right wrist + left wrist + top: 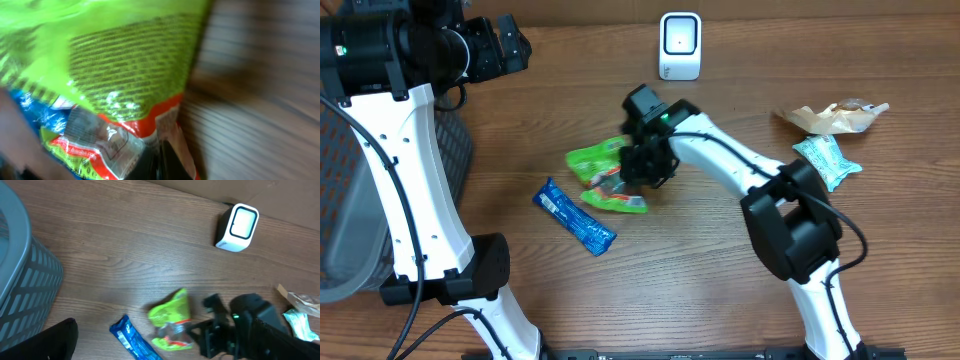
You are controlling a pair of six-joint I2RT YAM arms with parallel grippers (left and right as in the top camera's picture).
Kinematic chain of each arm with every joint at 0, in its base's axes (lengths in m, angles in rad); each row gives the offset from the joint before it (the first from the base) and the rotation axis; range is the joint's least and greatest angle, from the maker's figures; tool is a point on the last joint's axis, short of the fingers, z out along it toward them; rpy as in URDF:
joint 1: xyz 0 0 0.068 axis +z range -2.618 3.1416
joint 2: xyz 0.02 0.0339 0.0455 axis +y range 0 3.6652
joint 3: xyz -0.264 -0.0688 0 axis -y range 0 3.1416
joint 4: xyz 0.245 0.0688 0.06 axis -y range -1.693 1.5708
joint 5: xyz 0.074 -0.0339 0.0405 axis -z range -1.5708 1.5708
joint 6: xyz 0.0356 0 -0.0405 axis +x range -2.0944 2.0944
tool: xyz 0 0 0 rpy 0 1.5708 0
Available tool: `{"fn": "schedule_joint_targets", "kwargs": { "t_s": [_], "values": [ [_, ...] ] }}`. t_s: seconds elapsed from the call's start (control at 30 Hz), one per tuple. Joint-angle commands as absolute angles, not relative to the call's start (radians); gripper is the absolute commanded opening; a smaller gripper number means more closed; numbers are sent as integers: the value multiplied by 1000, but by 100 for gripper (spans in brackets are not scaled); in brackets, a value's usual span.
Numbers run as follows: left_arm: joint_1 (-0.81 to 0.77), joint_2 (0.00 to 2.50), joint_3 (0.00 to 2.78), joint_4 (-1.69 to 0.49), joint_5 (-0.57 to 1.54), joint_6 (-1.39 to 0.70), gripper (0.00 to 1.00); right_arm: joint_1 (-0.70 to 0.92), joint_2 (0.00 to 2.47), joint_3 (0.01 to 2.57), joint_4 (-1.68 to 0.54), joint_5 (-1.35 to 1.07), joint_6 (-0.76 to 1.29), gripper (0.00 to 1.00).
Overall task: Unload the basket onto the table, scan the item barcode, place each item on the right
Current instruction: 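Grasp the green candy bag with the right gripper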
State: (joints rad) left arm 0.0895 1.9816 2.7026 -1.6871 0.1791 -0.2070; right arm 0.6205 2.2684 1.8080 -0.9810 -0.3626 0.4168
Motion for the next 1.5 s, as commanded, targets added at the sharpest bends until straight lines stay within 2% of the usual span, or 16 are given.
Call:
{"fn": "schedule_joint_targets", "kwargs": {
  "t_s": [0.0, 0.07, 0.1, 0.17, 0.23, 0.37, 0.5, 0.53, 0.63, 0.7, 0.77, 0.97, 1.3, 1.4, 1.43, 1.47],
  "values": [
    [91, 1990, 2703, -1687, 173, -202, 100, 560, 2167, 1831, -1079, -138, 749, 4],
    [91, 1990, 2703, -1687, 173, -202, 100, 548, 2158, 1831, -1122, -164, 780, 4],
    [91, 1990, 2703, -1687, 173, -202, 100, 548, 2158, 1831, -1138, -208, 764, 8],
    [91, 1990, 2703, -1687, 173, -202, 100, 559, 2158, 1830, -1183, -359, 646, 22],
    [91, 1990, 2703, -1687, 173, -202, 100, 576, 2158, 1831, -1235, -389, 580, 31],
    [91, 1990, 2703, -1687, 173, -202, 100, 588, 2154, 1841, -1310, -349, 420, 36],
    [91, 1990, 2703, -1687, 173, -202, 100, 562, 2142, 1891, -1325, -112, 301, 40],
    [91, 1990, 2703, -1687, 173, -202, 100, 551, 2141, 1913, -1322, -42, 267, 46],
    [91, 1990, 2703, -1687, 173, -202, 100, 513, 2141, 1960, -1270, 77, 118, 82],
    [91, 1990, 2703, -1687, 173, -202, 100, 490, 2141, 1961, -1212, 75, 25, 93],
    [91, 1990, 2703, -1687, 173, -202, 100, 463, 2145, 1947, -1125, 19, -97, 100],
    [91, 1990, 2703, -1687, 173, -202, 100, 385, 2192, 1936, -1023, -347, -352, 100],
    [91, 1990, 2703, -1687, 173, -202, 100, 364, 2370, 1936, -967, -526, -427, 100],
    [91, 1990, 2703, -1687, 173, -202, 100, 364, 2381, 1938, -991, -525, -397, 88],
    [91, 1990, 2703, -1687, 173, -202, 100, 362, 2379, 1943, -1016, -525, -361, 73],
    [91, 1990, 2703, -1687, 173, -202, 100, 358, 2379, 1946, -1041, -526, -341, 53]
  ]
}}
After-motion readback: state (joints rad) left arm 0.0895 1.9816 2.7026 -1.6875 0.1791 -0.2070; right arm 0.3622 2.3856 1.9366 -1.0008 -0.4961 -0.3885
